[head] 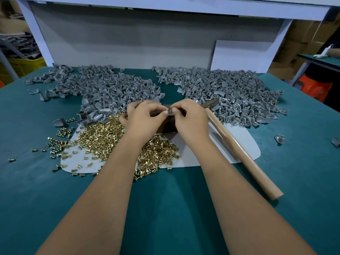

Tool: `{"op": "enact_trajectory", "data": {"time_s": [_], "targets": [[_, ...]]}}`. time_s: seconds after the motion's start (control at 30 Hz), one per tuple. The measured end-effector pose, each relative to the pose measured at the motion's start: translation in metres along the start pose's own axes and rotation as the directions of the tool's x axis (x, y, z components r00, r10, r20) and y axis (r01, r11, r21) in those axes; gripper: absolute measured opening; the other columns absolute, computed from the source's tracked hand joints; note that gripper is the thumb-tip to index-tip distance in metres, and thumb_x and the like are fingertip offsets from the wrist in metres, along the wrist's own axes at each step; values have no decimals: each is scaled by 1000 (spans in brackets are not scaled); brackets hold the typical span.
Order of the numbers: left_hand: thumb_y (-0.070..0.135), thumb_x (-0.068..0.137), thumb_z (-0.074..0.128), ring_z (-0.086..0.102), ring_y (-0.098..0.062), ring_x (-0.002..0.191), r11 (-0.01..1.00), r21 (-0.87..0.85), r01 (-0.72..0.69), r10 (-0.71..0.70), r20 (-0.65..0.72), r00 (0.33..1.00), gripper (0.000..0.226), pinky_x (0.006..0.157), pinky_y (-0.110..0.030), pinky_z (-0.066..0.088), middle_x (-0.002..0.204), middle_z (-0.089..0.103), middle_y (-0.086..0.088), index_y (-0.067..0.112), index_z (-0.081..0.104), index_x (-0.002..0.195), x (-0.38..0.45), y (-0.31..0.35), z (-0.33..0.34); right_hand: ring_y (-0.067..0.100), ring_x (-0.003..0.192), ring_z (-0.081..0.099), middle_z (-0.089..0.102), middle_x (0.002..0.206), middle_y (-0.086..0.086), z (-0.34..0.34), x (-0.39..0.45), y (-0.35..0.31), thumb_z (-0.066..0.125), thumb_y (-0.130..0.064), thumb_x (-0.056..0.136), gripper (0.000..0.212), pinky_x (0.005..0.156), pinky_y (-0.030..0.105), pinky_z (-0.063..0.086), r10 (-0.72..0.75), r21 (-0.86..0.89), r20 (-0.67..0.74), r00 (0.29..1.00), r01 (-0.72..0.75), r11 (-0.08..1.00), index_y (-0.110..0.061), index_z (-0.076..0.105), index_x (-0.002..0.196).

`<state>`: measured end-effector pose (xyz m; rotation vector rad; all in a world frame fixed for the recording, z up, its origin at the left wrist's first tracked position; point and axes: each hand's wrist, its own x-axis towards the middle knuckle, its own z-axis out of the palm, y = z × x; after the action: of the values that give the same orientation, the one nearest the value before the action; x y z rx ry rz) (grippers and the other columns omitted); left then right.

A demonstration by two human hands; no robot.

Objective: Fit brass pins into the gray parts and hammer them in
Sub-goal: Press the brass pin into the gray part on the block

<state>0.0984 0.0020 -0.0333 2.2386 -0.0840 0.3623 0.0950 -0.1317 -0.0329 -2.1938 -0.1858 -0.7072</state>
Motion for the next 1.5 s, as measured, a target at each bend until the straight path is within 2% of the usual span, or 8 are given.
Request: {"op": "enact_trajectory", "data": {"time_s": [0.13, 0.3, 0.53, 0.8, 1.2, 1.37, 1.43, 1.5], "targets": [[35, 91, 66, 31, -17, 134, 988, -149, 36, -32, 30, 999, 17, 114, -52, 19, 115, 59, 23, 43, 65, 76, 1, 1, -2, 3, 85, 54, 61, 86, -11, -4, 2, 1, 56, -10, 91, 18, 72, 0, 34, 79, 133, -45, 996, -73, 988, -13, 73, 94], [33, 90, 68, 30, -18, 133, 975, -212, 71, -62, 46, 997, 21, 113, -52, 23, 112, 59, 24, 41, 65, 70, 4, 2, -2, 2, 85, 54, 60, 86, -13, -3, 4, 1, 56, -12, 91, 18, 71, 0, 34, 100, 133, -26, 995, -96, 987, -15, 73, 95], [32, 88, 70, 33, -18, 135, 992, -123, -6, 6, -4, 1000, 15, 112, -50, 22, 120, 63, 15, 42, 65, 79, 1, 1, 0, 9, 89, 59, 67, 91, -6, -5, 6, -3, 62, -17, 87, 13, 81, 26, 47, 103, 93, 36, 994, -106, 990, -18, 74, 89], [37, 89, 70, 32, -18, 135, 998, -57, -20, 20, -4, 1000, 6, 111, -53, 21, 120, 62, 18, 42, 67, 86, 0, 3, -2, 14, 86, 56, 63, 94, -3, -2, 9, -8, 66, -17, 87, 7, 75, 26, 41, 92, -110, 86, 992, -82, 990, -17, 72, 84], [36, 89, 69, 33, -18, 135, 999, -41, -18, 18, -15, 1000, 6, 111, -49, 23, 122, 62, 17, 38, 72, 94, 0, 2, 0, 15, 71, 57, 65, 74, -2, -2, 15, -14, 67, -17, 85, 19, 61, 22, 36, 208, -119, 107, 972, -195, 974, -26, 63, 68], [37, 90, 68, 32, -17, 133, 999, -41, -28, 27, -24, 999, 7, 110, -50, 23, 120, 61, 18, 43, 68, 88, -1, 1, 0, 15, 77, 56, 62, 81, -4, -7, 12, -18, 63, -18, 88, 13, 69, 29, 45, 165, -135, 154, 974, -145, 980, -23, 65, 77], [38, 90, 67, 30, -15, 131, 999, -17, -27, 26, -34, 999, 8, 105, -43, 21, 119, 60, 21, 45, 65, 85, -2, 2, 1, 16, 86, 60, 66, 93, -1, -14, 9, -19, 62, -17, 90, 9, 81, 32, 49, 140, -111, 202, 969, -119, 987, -19, 70, 90], [40, 90, 67, 29, -15, 129, 1000, 0, -18, 18, -32, 999, 7, 99, -40, 18, 120, 59, 23, 45, 65, 86, -3, 1, 2, 16, 93, 61, 65, 106, -1, -28, 4, -18, 58, -20, 92, 17, 85, 33, 50, 158, -144, 174, 972, -134, 980, -19, 69, 104]]}}
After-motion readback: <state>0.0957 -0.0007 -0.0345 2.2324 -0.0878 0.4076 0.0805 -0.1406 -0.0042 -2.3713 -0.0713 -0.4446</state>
